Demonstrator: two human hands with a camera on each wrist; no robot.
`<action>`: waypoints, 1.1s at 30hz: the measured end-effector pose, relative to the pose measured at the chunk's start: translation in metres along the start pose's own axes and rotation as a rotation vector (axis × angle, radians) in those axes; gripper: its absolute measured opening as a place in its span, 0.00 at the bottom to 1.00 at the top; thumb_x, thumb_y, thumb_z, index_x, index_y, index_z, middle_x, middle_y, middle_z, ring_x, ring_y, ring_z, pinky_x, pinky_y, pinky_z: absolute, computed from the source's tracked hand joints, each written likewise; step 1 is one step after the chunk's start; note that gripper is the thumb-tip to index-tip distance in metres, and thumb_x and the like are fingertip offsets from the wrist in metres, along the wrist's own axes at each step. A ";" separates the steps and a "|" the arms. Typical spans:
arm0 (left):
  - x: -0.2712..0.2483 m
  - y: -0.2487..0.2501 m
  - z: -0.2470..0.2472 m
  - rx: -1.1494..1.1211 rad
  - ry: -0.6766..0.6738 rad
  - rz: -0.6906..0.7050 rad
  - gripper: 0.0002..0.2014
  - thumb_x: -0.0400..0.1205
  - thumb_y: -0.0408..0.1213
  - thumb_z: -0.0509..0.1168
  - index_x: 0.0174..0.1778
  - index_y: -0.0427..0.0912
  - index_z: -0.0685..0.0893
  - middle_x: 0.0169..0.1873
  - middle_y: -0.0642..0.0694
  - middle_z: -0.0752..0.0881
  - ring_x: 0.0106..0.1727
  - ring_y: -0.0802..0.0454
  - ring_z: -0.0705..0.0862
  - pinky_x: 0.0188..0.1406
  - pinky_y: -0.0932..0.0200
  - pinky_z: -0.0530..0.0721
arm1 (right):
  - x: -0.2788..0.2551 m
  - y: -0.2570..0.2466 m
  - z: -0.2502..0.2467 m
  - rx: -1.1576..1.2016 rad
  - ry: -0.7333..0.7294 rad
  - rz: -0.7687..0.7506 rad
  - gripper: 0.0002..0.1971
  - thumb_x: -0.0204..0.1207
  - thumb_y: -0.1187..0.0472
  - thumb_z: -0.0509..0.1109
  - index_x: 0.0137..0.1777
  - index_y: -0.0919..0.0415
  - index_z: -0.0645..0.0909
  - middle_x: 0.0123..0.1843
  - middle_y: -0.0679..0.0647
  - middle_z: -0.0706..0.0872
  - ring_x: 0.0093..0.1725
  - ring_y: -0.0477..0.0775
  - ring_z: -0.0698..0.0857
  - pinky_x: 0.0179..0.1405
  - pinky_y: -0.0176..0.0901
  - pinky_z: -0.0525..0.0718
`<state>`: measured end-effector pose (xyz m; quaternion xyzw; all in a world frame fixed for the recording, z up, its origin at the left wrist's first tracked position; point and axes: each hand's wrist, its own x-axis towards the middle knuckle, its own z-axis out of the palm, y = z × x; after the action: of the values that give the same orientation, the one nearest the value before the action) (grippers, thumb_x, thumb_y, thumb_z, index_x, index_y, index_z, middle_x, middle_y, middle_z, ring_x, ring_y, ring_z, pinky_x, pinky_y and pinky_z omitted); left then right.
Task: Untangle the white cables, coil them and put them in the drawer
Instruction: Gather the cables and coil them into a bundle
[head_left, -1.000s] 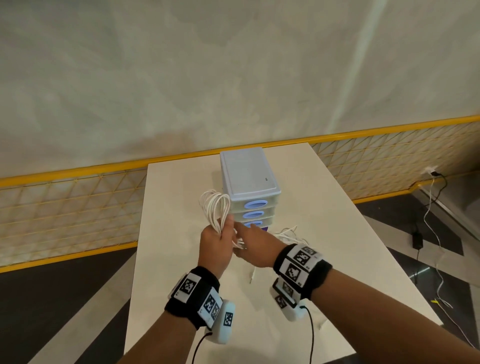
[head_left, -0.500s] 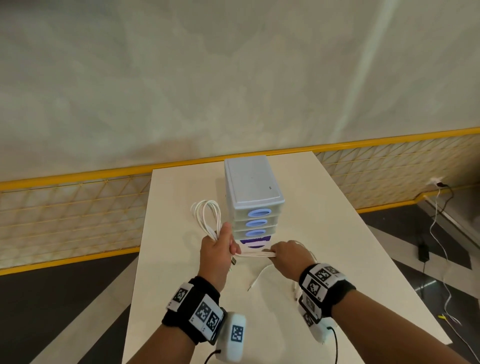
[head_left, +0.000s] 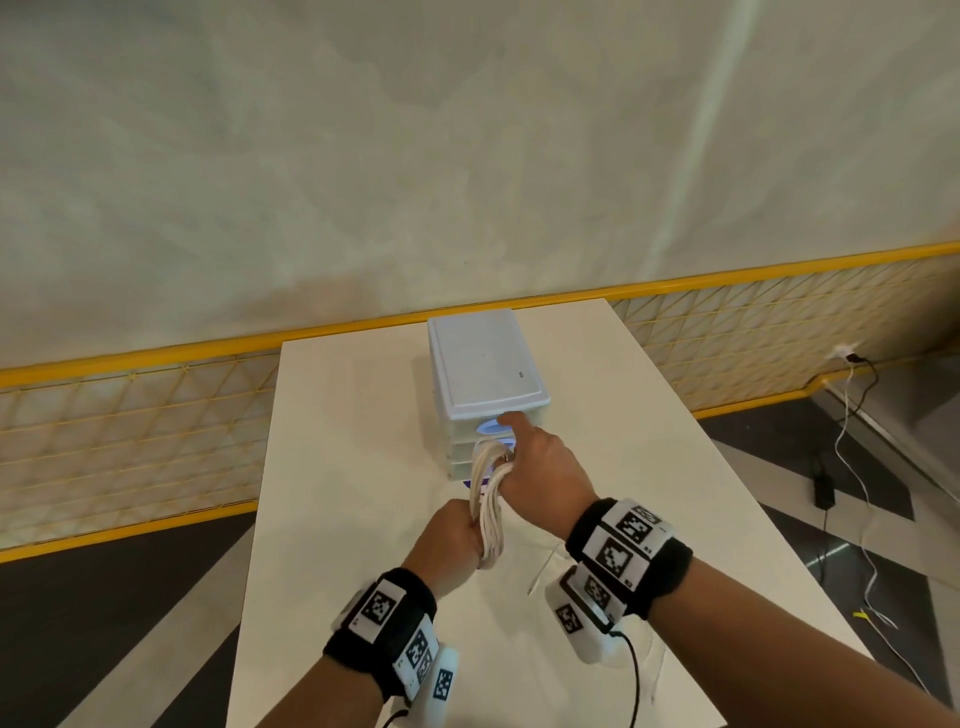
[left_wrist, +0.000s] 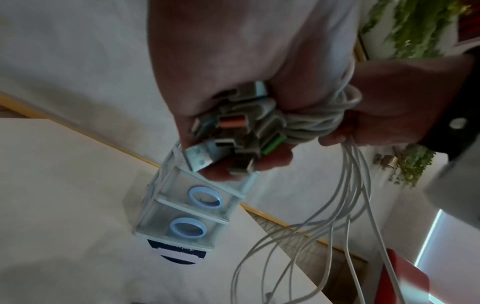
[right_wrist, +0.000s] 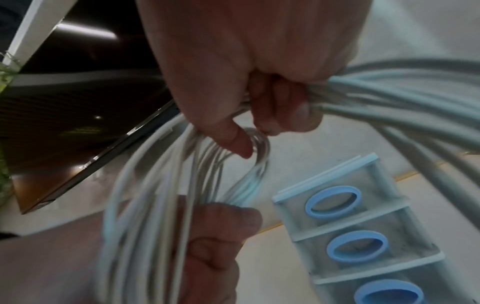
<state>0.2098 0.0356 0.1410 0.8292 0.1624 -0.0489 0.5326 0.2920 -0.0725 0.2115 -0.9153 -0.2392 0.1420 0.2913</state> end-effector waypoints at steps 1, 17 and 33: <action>-0.002 0.001 0.001 0.022 -0.025 0.004 0.21 0.83 0.41 0.61 0.22 0.46 0.68 0.17 0.53 0.71 0.18 0.59 0.66 0.23 0.64 0.66 | 0.001 0.002 0.002 0.012 -0.007 -0.014 0.23 0.73 0.63 0.63 0.69 0.51 0.70 0.56 0.54 0.82 0.54 0.56 0.83 0.46 0.39 0.73; -0.015 0.008 0.007 -0.432 -0.130 -0.089 0.14 0.84 0.40 0.60 0.34 0.41 0.81 0.14 0.54 0.74 0.19 0.56 0.71 0.21 0.65 0.70 | 0.002 0.002 0.003 -0.074 -0.099 -0.008 0.15 0.74 0.69 0.58 0.57 0.60 0.79 0.53 0.61 0.87 0.51 0.64 0.84 0.42 0.42 0.74; -0.012 0.008 0.000 -0.171 -0.209 -0.004 0.07 0.75 0.34 0.66 0.34 0.35 0.82 0.16 0.54 0.70 0.20 0.54 0.67 0.23 0.65 0.67 | 0.011 0.000 0.009 -0.172 -0.075 -0.014 0.12 0.72 0.68 0.59 0.50 0.60 0.81 0.49 0.59 0.88 0.48 0.64 0.86 0.44 0.46 0.83</action>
<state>0.2014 0.0300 0.1507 0.7710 0.1115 -0.1220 0.6151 0.2978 -0.0628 0.2031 -0.9293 -0.2678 0.1530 0.2032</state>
